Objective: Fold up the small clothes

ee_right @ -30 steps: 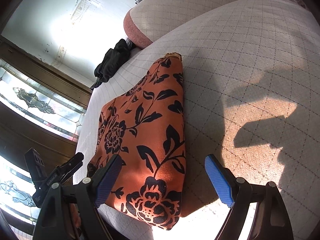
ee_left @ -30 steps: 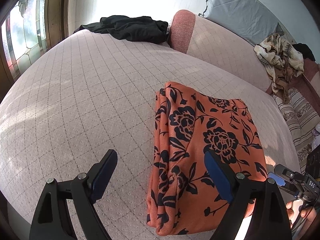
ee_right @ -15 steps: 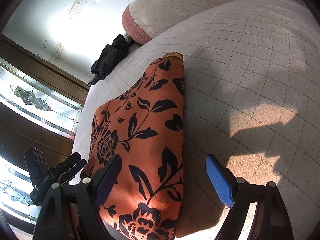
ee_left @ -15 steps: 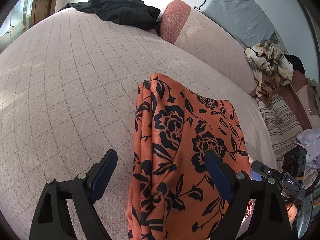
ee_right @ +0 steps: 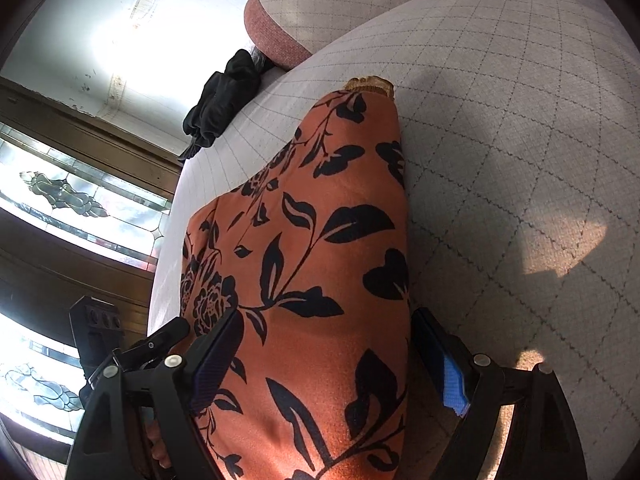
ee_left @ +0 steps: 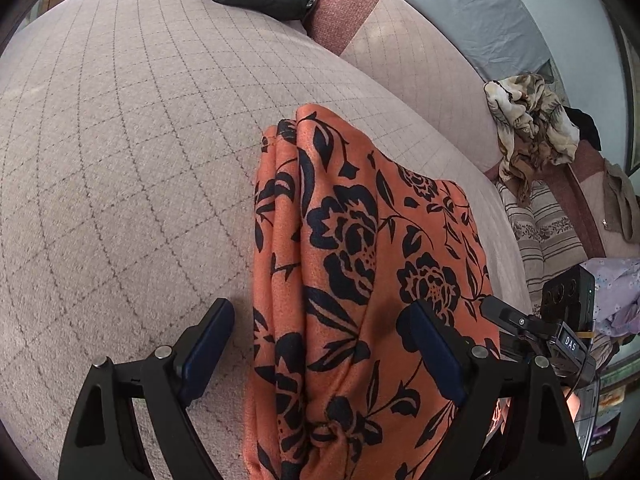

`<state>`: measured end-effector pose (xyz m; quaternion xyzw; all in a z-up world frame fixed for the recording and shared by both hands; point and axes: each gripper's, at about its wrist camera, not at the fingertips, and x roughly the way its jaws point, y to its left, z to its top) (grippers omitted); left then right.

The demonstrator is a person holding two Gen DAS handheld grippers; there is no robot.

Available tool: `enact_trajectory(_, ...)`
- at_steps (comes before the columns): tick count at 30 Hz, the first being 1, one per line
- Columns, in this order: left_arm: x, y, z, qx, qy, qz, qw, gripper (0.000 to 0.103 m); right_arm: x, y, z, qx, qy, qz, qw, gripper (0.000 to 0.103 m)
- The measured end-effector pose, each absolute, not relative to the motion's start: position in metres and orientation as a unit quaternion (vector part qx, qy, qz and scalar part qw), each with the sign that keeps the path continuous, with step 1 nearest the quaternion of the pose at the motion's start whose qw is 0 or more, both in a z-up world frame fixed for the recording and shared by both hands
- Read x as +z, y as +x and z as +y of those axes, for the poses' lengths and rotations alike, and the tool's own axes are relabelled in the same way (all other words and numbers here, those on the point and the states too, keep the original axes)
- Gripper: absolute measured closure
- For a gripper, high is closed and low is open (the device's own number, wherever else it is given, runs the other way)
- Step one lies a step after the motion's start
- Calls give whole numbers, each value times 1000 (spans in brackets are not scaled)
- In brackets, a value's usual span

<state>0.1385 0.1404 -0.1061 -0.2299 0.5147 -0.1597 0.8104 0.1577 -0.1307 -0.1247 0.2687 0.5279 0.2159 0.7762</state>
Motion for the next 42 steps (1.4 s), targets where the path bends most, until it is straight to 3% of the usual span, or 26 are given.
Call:
enact_trajectory(1,-106,139,138,-163,-223,517,810,15,-124,159,-126,221,263,530,775,18)
enact_trajectory(2,-107,140,135,-166,-216,519,811,26,-124,159,-119,224,247,532,778,26)
enact_trajectory(3,-109,140,131,-175,-212,524,806,49,-124,159,-112,219,224,538,783,39)
enact_trajectory(4,-110,140,130,-179,-215,527,802,51,-124,159,-107,221,210,540,784,45)
enact_trajectory(5,-108,139,130,-184,-218,524,802,59,-122,159,-103,224,206,539,785,59)
enact_trajectory(6,-106,138,131,-190,-224,522,801,64,-116,158,-101,225,195,535,791,65)
enact_trajectory(10,-86,132,131,-197,-237,496,812,68,-87,152,-94,245,161,513,807,70)
enact_trajectory(14,-61,123,125,-217,-229,453,834,69,-53,150,-104,258,150,475,828,70)
enact_trajectory(18,-70,132,131,-240,-221,435,839,68,-35,157,-135,249,159,442,847,70)
enact_trajectory(25,-105,157,94,-222,-182,452,845,64,-66,180,-189,210,189,442,851,68)
enact_trajectory(28,-141,168,92,-176,-160,521,820,55,-116,191,-205,151,198,494,833,56)
enact_trajectory(30,-136,158,104,-171,-167,514,824,45,-131,181,-212,115,206,509,828,51)
enact_trajectory(35,-90,119,126,-152,-115,472,861,42,-71,144,-198,110,177,419,884,48)
enact_trajectory(38,-77,98,131,-149,-101,462,869,35,-43,137,-171,155,182,391,889,27)
enact_trajectory(42,-92,94,122,-126,-56,493,859,35,-68,160,-133,177,209,435,858,22)
